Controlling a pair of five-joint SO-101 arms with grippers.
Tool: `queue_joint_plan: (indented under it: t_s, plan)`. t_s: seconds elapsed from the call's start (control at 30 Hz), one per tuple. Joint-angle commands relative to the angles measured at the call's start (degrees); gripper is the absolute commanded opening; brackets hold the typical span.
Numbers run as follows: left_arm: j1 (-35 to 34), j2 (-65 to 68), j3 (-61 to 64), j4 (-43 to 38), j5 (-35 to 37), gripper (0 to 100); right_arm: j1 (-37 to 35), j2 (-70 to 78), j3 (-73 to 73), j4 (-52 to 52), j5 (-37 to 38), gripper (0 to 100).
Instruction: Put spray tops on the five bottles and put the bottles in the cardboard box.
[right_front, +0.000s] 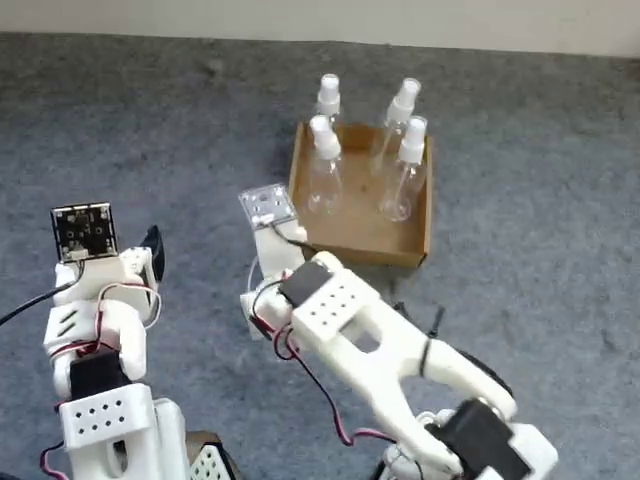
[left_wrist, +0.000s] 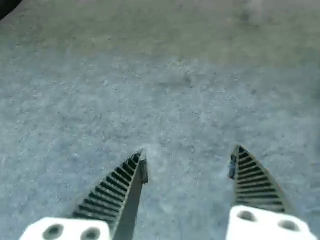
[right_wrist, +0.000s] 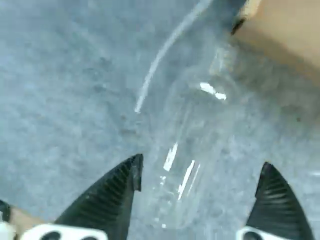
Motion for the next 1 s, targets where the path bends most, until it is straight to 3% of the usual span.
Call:
queue_joint_plan:
  t_s: [0.0, 0.17, 0.33, 0.5, 0.67, 0.8, 0.87, 0.97]
  plan:
    - [-1.01, -0.48, -0.13, 0.00, -0.97, 22, 0.04, 3.21, -3.38, -3.47, -1.41, 29.6]
    - [-0.84, -0.48, -0.22, 0.00, -2.46, 22, -0.13, 7.16, -3.03, -6.64, -5.71, 26.9]
    - [-0.75, 0.04, -1.01, 0.00, -2.46, 22, 0.04, 6.99, -3.38, -6.46, -5.71, 0.0]
    - [-0.66, 0.13, -5.41, 1.23, -2.37, 22, -0.04, 0.22, -3.30, 1.10, -4.31, 0.2]
    - [2.51, 0.31, -13.58, 12.13, -2.29, 22, 3.47, -9.80, -4.53, 15.08, 14.51, 0.5]
    - [8.75, 4.79, -23.34, 19.69, -2.29, 22, 10.59, -15.60, -12.53, 34.24, 26.81, 0.5]
    - [11.82, 11.82, -30.02, 23.47, -2.29, 22, 17.54, -17.01, -17.89, 42.42, 31.30, 0.5]
    - [15.43, 25.63, -41.54, 28.84, -2.55, 22, 33.19, -19.21, -24.22, 42.15, 38.68, 0.5]
